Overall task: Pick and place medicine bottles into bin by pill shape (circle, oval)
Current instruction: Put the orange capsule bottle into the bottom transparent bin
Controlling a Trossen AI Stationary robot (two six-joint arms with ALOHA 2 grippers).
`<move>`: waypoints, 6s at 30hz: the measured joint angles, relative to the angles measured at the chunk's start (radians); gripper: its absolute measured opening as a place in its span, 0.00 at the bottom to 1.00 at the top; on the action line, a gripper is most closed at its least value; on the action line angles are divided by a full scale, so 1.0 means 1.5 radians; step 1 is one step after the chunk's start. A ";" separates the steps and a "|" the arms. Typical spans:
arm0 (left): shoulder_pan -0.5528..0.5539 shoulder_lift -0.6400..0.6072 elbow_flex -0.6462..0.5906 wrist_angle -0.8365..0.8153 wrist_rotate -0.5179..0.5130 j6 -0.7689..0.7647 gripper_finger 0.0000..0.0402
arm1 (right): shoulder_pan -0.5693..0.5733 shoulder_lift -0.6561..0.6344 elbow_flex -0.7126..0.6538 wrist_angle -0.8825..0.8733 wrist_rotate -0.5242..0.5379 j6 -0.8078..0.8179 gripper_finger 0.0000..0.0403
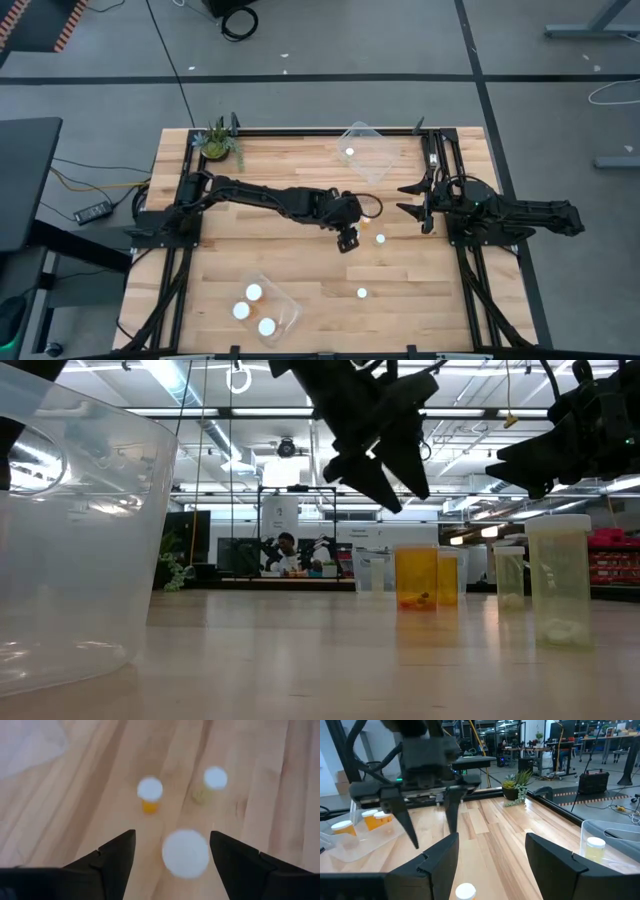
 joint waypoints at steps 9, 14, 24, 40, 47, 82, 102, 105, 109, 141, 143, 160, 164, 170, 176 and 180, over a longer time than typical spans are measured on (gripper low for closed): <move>0.053 0.000 0.000 0.021 0.015 -0.025 0.63 | 0.000 0.000 0.000 0.000 0.000 0.000 0.59; 0.082 0.000 0.000 0.048 0.060 -0.036 0.63 | 0.000 0.000 0.000 0.000 0.000 0.000 0.59; 0.090 0.000 0.000 0.048 0.065 0.003 0.62 | 0.000 0.000 0.000 0.000 0.000 0.000 0.59; 0.033 0.025 -0.001 0.019 0.083 0.060 0.64 | 0.000 0.000 0.000 0.001 0.000 0.000 0.59; 0.020 0.040 0.000 -0.005 0.079 0.094 0.80 | 0.000 0.000 0.000 0.001 0.000 0.000 0.59; -0.005 0.099 0.000 0.049 0.079 0.151 0.87 | 0.000 0.004 0.000 0.003 0.000 0.000 0.59; -0.011 0.096 0.119 -0.104 0.079 0.122 0.53 | 0.000 0.006 0.000 0.004 0.000 0.000 0.59; -0.022 0.096 0.159 -0.177 0.078 0.122 0.57 | 0.000 0.006 0.000 0.004 0.000 0.000 0.59; -0.045 0.096 0.203 -0.280 0.052 0.110 0.59 | 0.000 0.006 0.000 0.004 0.000 0.000 0.59; -0.286 0.024 0.213 -0.581 0.035 -0.285 0.56 | 0.000 0.006 0.000 0.003 0.000 0.000 0.59; -0.297 0.016 0.213 -0.581 0.048 -0.316 0.54 | 0.000 0.007 0.000 0.002 0.000 0.000 0.59; -0.375 -0.002 0.213 -0.582 0.067 -0.513 0.54 | 0.000 0.007 0.000 0.003 0.000 0.000 0.59; -0.388 0.001 0.213 -0.579 0.055 -0.544 0.57 | 0.000 0.007 0.000 0.004 0.000 0.000 0.59; -0.408 0.003 0.183 -0.556 0.045 -0.581 0.57 | 0.000 0.007 0.000 0.004 0.000 0.000 0.59; -0.419 0.003 0.123 -0.499 0.045 -0.592 0.54 | 0.000 0.007 0.000 0.004 0.000 0.000 0.59; -0.422 0.003 0.081 -0.456 0.044 -0.595 0.59 | 0.000 0.007 0.000 0.004 0.000 0.000 0.59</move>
